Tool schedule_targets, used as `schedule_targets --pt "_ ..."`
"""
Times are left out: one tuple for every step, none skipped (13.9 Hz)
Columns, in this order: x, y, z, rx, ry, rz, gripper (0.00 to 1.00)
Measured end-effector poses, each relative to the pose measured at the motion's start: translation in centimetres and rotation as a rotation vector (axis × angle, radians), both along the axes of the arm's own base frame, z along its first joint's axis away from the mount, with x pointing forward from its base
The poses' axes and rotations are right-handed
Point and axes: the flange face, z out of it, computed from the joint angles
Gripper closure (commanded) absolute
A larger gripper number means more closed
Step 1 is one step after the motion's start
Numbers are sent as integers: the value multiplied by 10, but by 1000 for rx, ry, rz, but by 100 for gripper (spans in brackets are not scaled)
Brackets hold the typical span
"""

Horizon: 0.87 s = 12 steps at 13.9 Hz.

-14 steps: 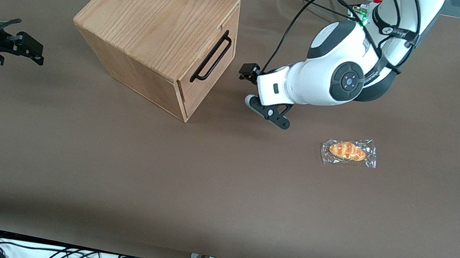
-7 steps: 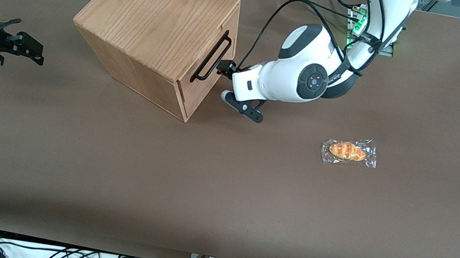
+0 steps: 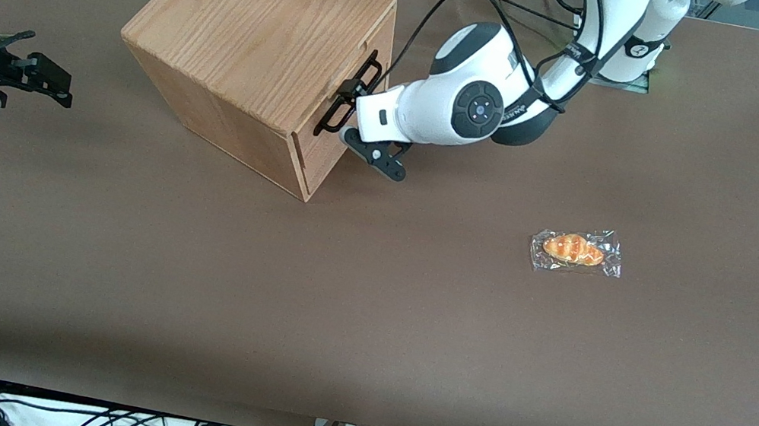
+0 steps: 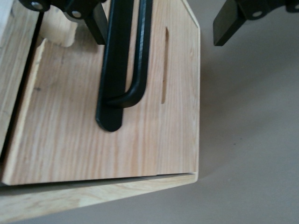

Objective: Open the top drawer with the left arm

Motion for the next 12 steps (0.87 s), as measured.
schedule_targets --pt "-1 -2 -3 0 -2 1 0" --pt "0 -2 -6 4 0 4 0" --pt "2 -1 -9 6 2 7 0" --pt "3 -1 -9 6 1 8 0" --pt "4 1 -10 9 0 10 0" --pt "6 2 -13 16 -1 11 0" --pt "8 4 -17 24 -3 11 0" --pt "9 5 -21 34 -8 9 0" --pt "10 6 -23 40 -12 7 0" --pt "11 7 -22 46 -20 3 0" --pt "12 7 -22 52 -29 0 0" --pt "13 8 -21 59 -37 -2 0"
